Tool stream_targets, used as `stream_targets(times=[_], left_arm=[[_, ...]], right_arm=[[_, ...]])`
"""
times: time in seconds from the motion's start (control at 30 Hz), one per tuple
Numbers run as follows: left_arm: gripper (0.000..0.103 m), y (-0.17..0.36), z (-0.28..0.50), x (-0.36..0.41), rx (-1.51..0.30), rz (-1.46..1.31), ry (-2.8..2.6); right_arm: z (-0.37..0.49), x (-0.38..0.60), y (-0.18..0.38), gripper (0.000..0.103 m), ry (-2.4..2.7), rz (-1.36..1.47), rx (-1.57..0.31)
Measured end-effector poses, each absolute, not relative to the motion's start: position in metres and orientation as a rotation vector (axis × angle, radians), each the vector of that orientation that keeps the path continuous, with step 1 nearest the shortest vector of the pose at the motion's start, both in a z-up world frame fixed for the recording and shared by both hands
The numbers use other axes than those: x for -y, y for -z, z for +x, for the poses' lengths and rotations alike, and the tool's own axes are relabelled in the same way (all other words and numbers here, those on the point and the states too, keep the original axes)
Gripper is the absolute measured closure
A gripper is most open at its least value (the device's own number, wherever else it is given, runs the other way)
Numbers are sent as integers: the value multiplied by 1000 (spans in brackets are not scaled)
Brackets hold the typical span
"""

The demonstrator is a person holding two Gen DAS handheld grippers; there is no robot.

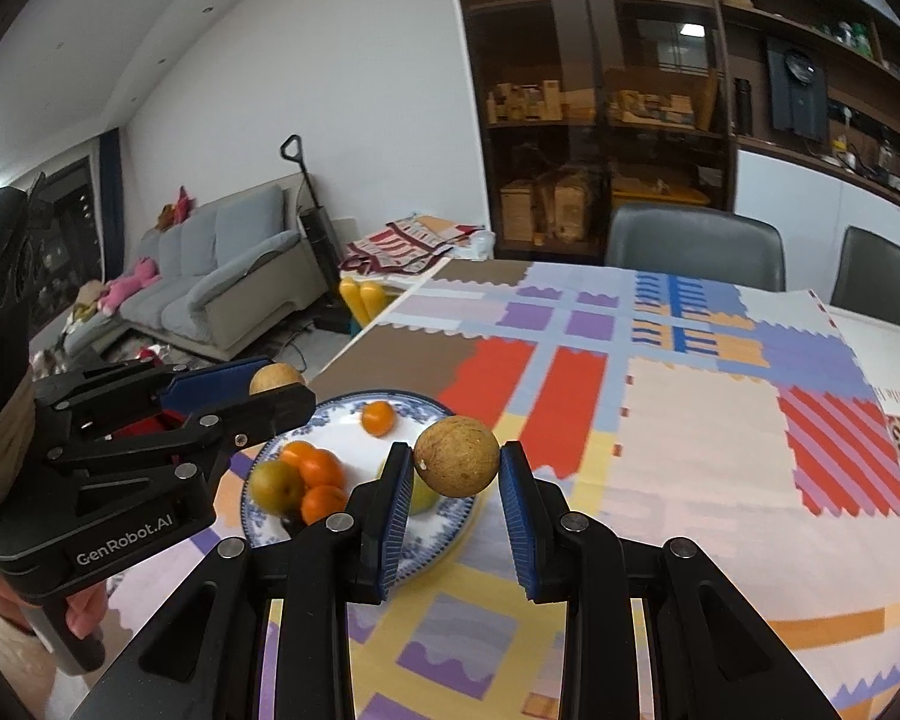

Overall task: Organize fruits
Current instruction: 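Carry both brown fruits onto the plate and open both tools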

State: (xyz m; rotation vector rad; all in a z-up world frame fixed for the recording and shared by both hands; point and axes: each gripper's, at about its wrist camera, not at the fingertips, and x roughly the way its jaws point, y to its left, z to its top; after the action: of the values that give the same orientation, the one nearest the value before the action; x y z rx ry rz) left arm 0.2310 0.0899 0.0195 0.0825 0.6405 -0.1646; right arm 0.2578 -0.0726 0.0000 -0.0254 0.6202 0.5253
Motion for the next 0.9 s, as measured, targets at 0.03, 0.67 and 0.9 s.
stream_targets(times=[0.03, 0.67, 0.9], left_arm=[[75, -19, 231, -93, -641, 83, 159], [75, 25, 269, -153, -714, 69, 149], [75, 55, 300, -168, -803, 48, 171]], right_arm=[[258, 69, 0, 72, -530, -30, -621], [306, -4, 38, 72, -608, -97, -736], [332, -24, 61, 72, -628, -119, -791]])
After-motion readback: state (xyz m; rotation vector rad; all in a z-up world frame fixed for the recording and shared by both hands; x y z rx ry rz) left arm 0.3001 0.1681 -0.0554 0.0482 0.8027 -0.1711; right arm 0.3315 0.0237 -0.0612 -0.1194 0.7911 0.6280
